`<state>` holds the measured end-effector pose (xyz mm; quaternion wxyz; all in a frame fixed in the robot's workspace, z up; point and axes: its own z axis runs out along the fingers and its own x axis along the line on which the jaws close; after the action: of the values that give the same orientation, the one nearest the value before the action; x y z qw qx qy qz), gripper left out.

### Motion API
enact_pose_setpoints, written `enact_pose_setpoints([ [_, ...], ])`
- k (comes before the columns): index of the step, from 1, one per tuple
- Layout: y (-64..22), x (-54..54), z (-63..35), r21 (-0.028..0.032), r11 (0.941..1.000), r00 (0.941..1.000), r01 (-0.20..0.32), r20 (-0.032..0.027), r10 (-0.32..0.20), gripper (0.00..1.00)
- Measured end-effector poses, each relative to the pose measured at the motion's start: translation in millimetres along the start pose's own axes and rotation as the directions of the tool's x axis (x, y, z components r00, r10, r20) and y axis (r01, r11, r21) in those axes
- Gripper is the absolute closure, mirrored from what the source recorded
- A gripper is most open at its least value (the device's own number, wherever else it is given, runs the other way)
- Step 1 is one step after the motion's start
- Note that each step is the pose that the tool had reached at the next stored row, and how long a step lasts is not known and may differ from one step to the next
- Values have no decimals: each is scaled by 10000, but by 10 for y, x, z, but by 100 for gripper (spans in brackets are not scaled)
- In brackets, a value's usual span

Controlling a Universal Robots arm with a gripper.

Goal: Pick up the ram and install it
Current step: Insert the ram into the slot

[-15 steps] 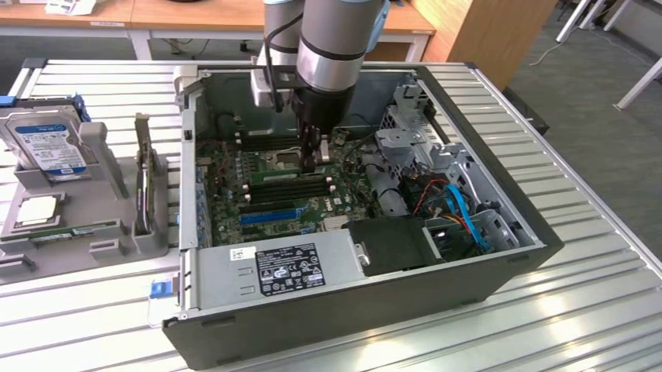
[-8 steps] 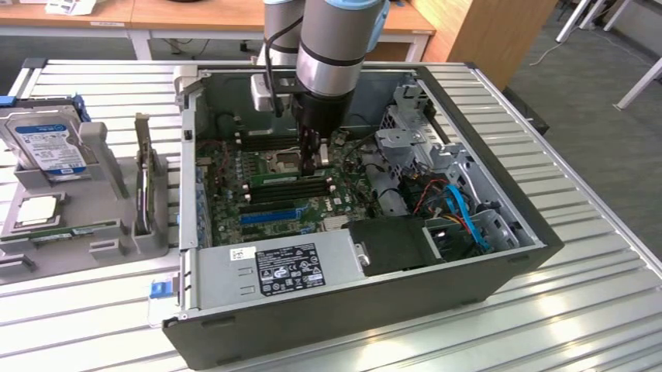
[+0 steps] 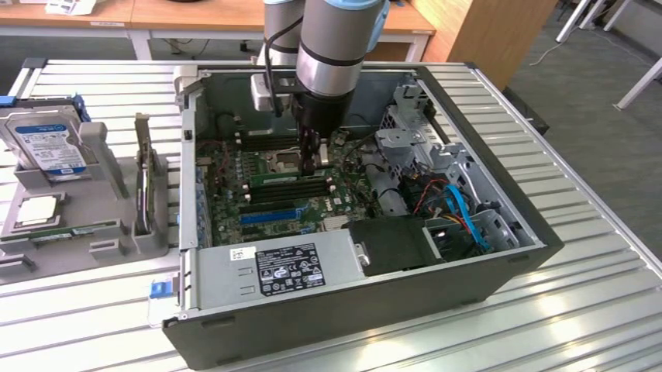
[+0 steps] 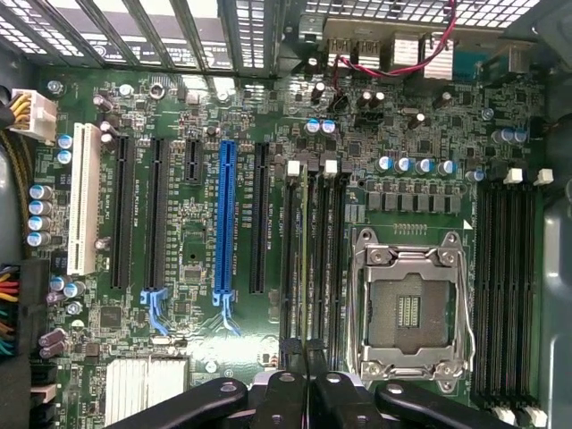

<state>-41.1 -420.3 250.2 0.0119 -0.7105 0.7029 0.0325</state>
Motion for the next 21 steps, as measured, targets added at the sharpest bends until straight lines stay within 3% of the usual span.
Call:
enact_pose_setpoints([
  [21, 0, 53, 37, 13, 9998, 9998, -211, 5, 211, 89],
])
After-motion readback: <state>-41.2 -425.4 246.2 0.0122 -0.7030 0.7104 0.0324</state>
